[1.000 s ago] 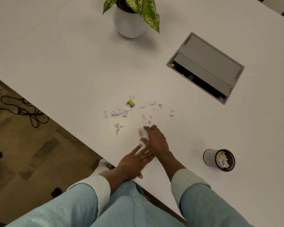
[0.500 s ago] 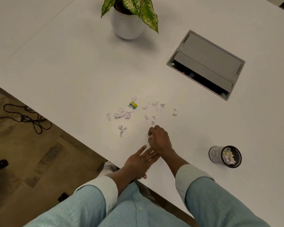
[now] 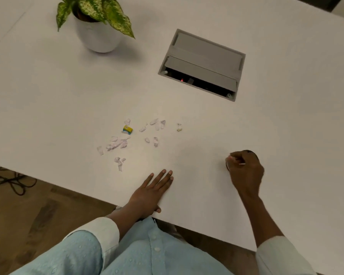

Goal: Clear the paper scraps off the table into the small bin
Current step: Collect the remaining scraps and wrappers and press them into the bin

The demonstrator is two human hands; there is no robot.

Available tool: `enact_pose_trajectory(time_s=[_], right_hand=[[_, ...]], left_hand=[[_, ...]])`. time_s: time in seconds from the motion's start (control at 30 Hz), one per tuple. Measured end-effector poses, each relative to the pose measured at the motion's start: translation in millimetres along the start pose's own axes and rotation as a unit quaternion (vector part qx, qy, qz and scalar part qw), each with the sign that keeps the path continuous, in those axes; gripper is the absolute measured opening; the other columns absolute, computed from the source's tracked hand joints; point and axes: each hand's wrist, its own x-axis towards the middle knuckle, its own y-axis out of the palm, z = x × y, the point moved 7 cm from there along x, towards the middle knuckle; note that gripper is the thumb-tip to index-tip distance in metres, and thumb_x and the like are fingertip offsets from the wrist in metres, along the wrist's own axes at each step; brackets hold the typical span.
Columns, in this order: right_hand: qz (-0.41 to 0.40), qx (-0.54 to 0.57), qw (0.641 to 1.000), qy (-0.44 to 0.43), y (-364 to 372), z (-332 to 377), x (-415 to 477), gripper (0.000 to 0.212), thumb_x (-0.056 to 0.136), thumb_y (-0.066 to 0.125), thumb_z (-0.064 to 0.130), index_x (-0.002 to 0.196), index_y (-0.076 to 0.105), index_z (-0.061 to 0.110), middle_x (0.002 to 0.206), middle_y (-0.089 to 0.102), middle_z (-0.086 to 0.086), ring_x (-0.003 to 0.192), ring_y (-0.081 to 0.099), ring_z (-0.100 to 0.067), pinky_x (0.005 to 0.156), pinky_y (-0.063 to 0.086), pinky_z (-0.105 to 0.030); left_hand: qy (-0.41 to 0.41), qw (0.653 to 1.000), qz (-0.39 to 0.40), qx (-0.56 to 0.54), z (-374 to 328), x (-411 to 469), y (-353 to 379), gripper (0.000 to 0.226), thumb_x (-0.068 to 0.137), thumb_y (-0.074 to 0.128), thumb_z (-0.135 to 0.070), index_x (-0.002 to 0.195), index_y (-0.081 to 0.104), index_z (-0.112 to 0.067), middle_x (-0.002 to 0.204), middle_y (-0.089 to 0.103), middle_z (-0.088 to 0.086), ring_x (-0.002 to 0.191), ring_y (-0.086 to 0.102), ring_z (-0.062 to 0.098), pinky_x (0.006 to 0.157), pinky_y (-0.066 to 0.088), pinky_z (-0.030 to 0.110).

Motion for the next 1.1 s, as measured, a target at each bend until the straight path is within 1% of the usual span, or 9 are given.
enact_pose_trajectory(time_s=[0.1,0.23,0.4,0.53,0.6,0.67,0.9,1.0,1.1], right_hand=[[-0.042,-0.047,0.998,0.013,-37.9,-27.6,6.5,0.017,0.082,0.076,0.017,0.096,0.071,0.024,0.096,0.068,0.002,0.083,0.068,-0.021,0.078,0.055,-0.036],[0.003,-0.07,0.997,0.029,-43.1,-48.5,10.9,0.025,0.085,0.075,0.011,0.11,0.07,0.013,0.106,0.07,-0.008,0.095,0.069,-0.03,0.084,0.056,-0.05],[0.038,-0.11,0.993,0.009,-34.9,-50.7,-0.9,0.022,0.091,0.067,0.013,0.114,0.069,0.014,0.109,0.074,-0.008,0.102,0.067,-0.031,0.093,0.05,-0.046],[0.119,-0.212,0.97,-0.027,-12.1,-52.9,-13.3,0.04,0.102,0.055,0.035,0.136,0.057,0.016,0.14,0.063,-0.003,0.133,0.055,-0.019,0.121,0.022,-0.047],[0.151,-0.239,0.959,-0.029,-3.8,-57.0,-16.4,0.05,0.105,0.044,0.045,0.144,0.051,0.015,0.151,0.054,-0.002,0.145,0.043,-0.014,0.126,0.008,-0.049],[0.17,-0.248,0.953,-0.03,1.6,-60.6,-16.9,0.057,0.104,0.037,0.053,0.144,0.049,0.014,0.152,0.053,-0.002,0.147,0.041,-0.015,0.126,0.004,-0.051],[0.168,-0.219,0.961,-0.01,3.2,-63.3,-10.3,0.053,0.103,0.038,0.051,0.138,0.055,0.015,0.145,0.059,-0.005,0.138,0.052,-0.019,0.126,0.005,-0.052],[0.124,-0.211,0.969,-0.024,-5.3,-52.4,-8.2,0.038,0.101,0.055,0.038,0.129,0.062,0.015,0.135,0.066,-0.007,0.129,0.058,-0.027,0.121,0.021,-0.053],[0.054,-0.206,0.975,-0.067,-14.2,-30.5,-9.6,0.026,0.089,0.071,0.018,0.114,0.069,0.012,0.121,0.071,-0.01,0.115,0.061,-0.036,0.104,0.039,-0.051]], left_hand=[[0.0,1.0,0.001,-0.003,-1.1,-0.9,-2.0,0.13,0.086,0.075,-0.048,0.156,-0.031,-0.022,0.162,-0.042,-0.004,0.151,-0.037,0.018,0.129,-0.003,0.049],[0.005,1.0,0.005,0.003,-1.1,1.1,-1.9,0.129,0.086,0.073,-0.051,0.155,-0.032,-0.023,0.162,-0.043,-0.004,0.151,-0.037,0.018,0.129,-0.003,0.049],[0.006,1.0,0.006,0.004,-3.7,4.2,0.6,0.13,0.085,0.074,-0.052,0.156,-0.031,-0.022,0.163,-0.042,-0.002,0.152,-0.036,0.021,0.129,-0.001,0.051],[0.001,1.0,0.011,0.005,-5.7,5.5,0.6,0.131,0.086,0.074,-0.051,0.155,-0.033,-0.022,0.161,-0.044,-0.003,0.15,-0.039,0.019,0.129,-0.004,0.05],[-0.002,1.0,0.012,0.004,-6.2,5.6,0.7,0.131,0.086,0.075,-0.049,0.155,-0.033,-0.022,0.161,-0.045,-0.003,0.15,-0.039,0.019,0.129,-0.004,0.051],[-0.004,1.0,0.011,0.007,-6.5,5.4,1.7,0.131,0.086,0.076,-0.048,0.155,-0.033,-0.022,0.161,-0.045,-0.003,0.15,-0.039,0.019,0.129,-0.004,0.051],[-0.011,1.0,0.015,0.021,-4.9,7.5,5.6,0.134,0.085,0.077,-0.048,0.155,-0.034,-0.021,0.16,-0.046,-0.003,0.149,-0.041,0.019,0.127,-0.009,0.05],[-0.012,1.0,0.012,0.021,-4.9,5.6,5.9,0.131,0.085,0.078,-0.046,0.157,-0.029,-0.021,0.16,-0.046,-0.004,0.15,-0.039,0.018,0.126,-0.011,0.048],[-0.011,1.0,0.017,0.001,-5.4,5.7,2.4,0.117,0.091,0.074,-0.038,0.161,-0.018,-0.021,0.161,-0.044,-0.006,0.151,-0.037,0.017,0.127,-0.009,0.046]])
